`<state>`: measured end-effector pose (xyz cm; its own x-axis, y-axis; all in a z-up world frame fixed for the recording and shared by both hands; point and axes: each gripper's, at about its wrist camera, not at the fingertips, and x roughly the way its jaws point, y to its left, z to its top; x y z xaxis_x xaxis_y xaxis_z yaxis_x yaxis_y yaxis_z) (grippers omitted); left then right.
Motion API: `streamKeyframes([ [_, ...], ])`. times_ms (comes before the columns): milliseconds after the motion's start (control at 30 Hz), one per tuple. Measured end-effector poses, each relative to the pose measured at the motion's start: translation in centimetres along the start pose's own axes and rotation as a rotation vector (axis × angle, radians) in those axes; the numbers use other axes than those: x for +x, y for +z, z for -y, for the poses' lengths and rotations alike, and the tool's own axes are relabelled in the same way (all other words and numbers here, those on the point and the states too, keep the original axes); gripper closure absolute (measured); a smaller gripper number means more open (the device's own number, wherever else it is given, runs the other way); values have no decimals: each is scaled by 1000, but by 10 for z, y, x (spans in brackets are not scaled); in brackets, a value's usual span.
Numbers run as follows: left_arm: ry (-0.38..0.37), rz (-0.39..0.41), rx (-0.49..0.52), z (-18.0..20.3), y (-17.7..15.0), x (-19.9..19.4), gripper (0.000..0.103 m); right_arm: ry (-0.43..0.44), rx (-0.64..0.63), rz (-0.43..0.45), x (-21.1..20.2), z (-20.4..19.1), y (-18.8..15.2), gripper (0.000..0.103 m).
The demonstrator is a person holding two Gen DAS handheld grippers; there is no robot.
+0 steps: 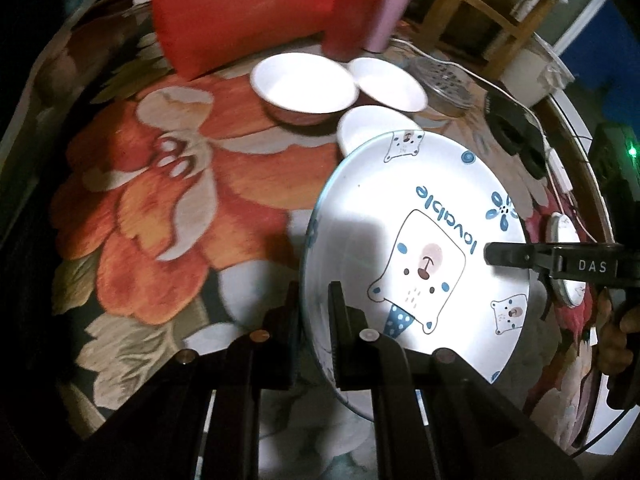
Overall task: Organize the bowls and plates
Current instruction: 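Carry the smaller bear plate toward the plate stack by the power strip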
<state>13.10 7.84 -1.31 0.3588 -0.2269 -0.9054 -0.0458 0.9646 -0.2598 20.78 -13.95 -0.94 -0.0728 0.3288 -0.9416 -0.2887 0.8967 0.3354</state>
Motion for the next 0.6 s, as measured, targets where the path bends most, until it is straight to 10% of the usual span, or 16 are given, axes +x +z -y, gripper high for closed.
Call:
streamKeyframes([
  [600, -85, -62, 180, 128, 18, 38, 93, -44, 215, 18, -53, 112, -36, 90],
])
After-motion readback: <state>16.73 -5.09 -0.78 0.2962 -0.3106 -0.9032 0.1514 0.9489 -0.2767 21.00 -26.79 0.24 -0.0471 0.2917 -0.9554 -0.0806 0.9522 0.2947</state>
